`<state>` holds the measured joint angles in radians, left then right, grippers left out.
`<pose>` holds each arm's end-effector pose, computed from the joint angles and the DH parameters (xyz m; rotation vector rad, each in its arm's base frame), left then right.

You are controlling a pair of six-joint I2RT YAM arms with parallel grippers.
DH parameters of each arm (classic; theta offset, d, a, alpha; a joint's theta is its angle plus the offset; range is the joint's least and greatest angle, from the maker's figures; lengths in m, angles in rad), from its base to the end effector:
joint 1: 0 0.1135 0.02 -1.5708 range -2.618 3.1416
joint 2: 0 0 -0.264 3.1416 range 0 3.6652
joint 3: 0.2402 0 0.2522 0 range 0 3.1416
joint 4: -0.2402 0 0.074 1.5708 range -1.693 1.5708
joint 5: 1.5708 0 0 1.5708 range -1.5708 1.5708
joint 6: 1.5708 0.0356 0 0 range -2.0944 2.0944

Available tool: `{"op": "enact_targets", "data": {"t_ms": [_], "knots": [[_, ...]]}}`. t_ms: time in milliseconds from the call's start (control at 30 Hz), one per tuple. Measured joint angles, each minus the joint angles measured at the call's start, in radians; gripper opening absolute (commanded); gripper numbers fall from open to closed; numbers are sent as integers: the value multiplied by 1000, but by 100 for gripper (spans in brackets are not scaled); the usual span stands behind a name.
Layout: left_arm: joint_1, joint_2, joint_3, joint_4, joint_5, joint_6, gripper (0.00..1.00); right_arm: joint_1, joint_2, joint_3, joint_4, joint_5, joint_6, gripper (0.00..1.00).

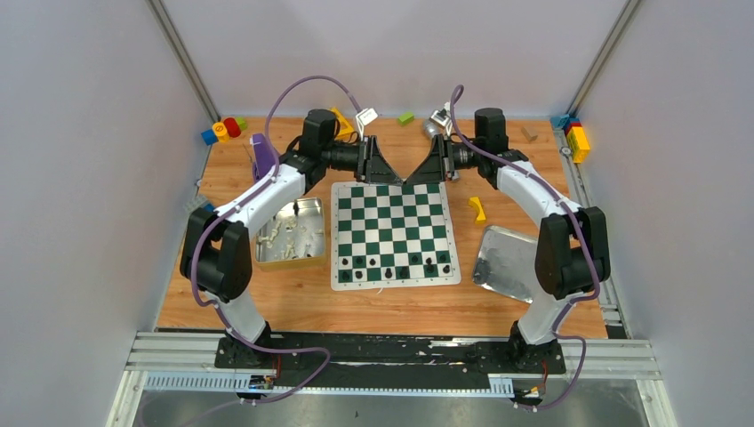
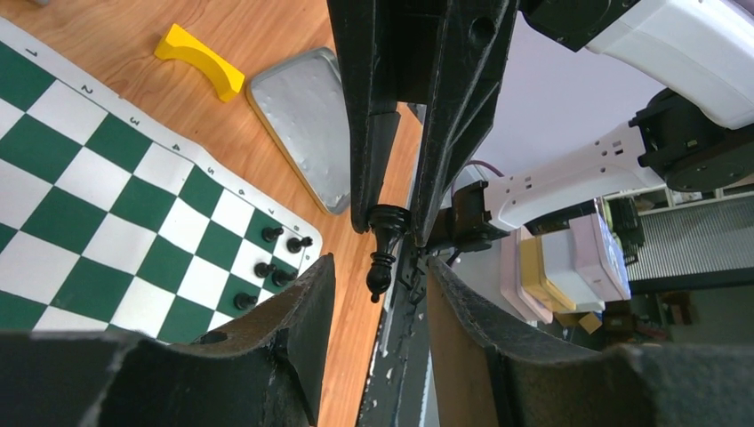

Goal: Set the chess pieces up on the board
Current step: Adjust the chess piece.

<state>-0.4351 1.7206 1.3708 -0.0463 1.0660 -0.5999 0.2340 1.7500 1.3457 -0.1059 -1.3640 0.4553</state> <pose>0.3444 -0.1944 0.3118 0.6177 2.0560 -1.6826 0.3682 0.1236 0.2924 -0.6843 1.9740 1.8153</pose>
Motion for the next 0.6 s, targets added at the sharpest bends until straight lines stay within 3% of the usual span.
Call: {"op": "enact_targets", "data": {"t_ms": [600], "knots": [[-10,14,-5,43,6,-16,33,-12,14,0,34,0,24,0]]}}
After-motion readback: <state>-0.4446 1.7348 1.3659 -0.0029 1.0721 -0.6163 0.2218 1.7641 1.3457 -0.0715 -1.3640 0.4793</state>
